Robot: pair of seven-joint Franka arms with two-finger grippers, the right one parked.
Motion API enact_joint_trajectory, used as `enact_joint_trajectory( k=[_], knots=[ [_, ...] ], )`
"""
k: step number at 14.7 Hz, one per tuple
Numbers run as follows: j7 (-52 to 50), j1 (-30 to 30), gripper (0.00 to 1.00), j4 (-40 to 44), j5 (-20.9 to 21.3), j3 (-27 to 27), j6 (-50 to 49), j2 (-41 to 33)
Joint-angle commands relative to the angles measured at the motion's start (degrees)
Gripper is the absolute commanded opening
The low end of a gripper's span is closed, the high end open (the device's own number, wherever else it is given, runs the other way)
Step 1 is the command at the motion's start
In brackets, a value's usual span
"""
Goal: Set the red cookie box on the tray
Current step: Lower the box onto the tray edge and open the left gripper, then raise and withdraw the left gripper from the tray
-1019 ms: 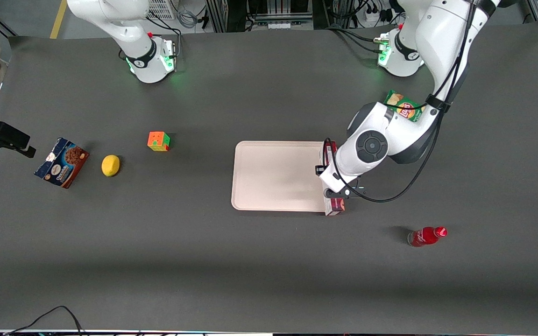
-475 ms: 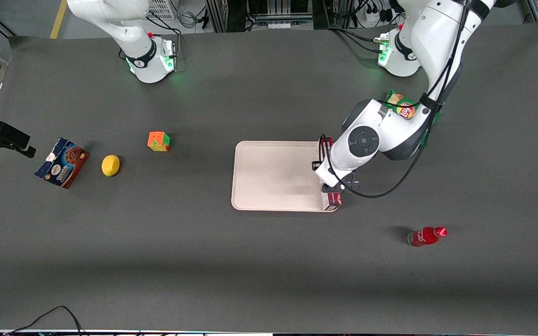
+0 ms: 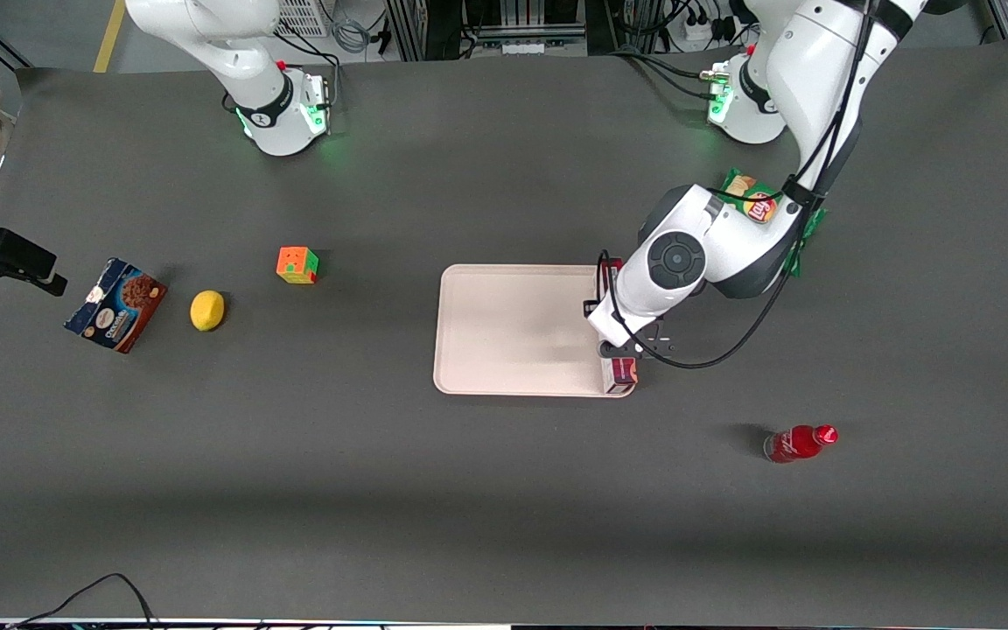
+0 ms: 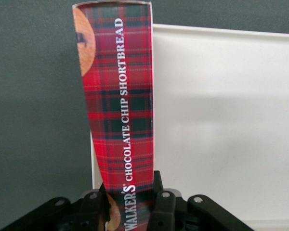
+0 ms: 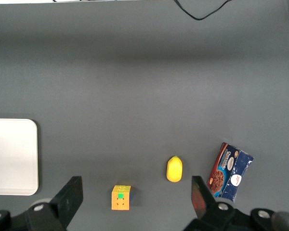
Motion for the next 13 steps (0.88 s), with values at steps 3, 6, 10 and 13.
enact_joint_trajectory(
  k=[3,6,10,13],
  knots=[
    [-1.8,-0.4,0.35,-0.7,1.1,-0.1,1.5,-0.1],
    [-1.8,-0.3,0.59,-0.7,1.2,-0.1,1.7,0.1],
    [-1.8,-0.2,0.95,-0.6,1.6,-0.1,1.7,0.0],
    [-2.1,0.0,1.0,0.7,0.9,-0.2,0.6,-0.7]
  ],
)
